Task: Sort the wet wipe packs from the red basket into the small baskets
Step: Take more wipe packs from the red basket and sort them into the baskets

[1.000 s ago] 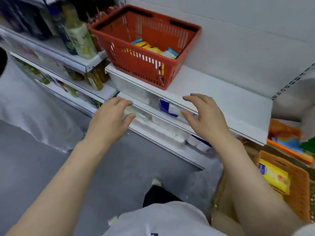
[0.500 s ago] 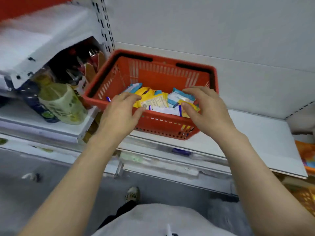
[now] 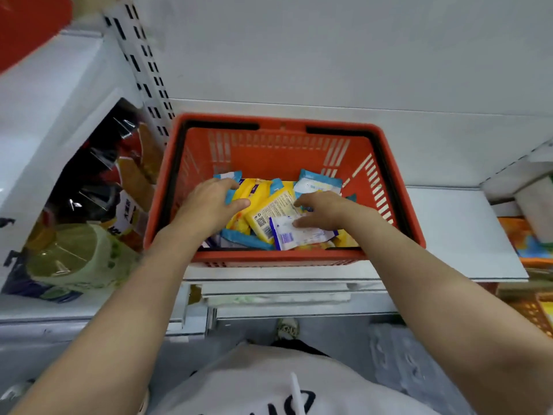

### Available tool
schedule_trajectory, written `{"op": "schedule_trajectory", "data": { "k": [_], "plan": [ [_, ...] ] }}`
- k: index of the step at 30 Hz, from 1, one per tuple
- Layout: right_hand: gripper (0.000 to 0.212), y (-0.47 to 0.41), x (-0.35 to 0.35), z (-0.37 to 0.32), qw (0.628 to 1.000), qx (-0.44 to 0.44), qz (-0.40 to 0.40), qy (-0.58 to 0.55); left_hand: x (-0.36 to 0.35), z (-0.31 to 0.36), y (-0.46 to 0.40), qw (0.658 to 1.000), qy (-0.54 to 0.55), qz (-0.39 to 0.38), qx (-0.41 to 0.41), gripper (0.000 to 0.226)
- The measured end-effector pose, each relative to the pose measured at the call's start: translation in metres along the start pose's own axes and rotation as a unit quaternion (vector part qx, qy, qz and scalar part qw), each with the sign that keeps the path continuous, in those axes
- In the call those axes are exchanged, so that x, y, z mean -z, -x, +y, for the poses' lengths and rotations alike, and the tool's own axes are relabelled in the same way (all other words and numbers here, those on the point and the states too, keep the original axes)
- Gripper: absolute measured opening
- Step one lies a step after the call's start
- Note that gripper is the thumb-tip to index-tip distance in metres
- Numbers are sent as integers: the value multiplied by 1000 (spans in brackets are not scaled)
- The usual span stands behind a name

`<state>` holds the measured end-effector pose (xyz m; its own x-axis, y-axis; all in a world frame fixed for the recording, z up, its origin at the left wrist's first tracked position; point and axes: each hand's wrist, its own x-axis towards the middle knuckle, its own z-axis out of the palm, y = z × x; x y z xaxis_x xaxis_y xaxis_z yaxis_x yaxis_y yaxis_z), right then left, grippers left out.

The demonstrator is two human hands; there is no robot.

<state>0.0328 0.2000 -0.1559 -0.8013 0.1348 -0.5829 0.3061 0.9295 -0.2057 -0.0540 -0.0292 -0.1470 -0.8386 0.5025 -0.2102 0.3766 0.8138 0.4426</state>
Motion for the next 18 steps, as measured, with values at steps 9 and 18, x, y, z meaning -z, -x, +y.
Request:
{"op": "schedule_trajectory", "data": {
  "k": [9,18],
  "plan": [
    [50,-20,17,15,994,1,107,-27,11,4,-22,997,33,-64,31,55],
    [23,1,40,2,856,71,89,-505,-2,68,-45,966,254,41,-6,61]
  ]
}}
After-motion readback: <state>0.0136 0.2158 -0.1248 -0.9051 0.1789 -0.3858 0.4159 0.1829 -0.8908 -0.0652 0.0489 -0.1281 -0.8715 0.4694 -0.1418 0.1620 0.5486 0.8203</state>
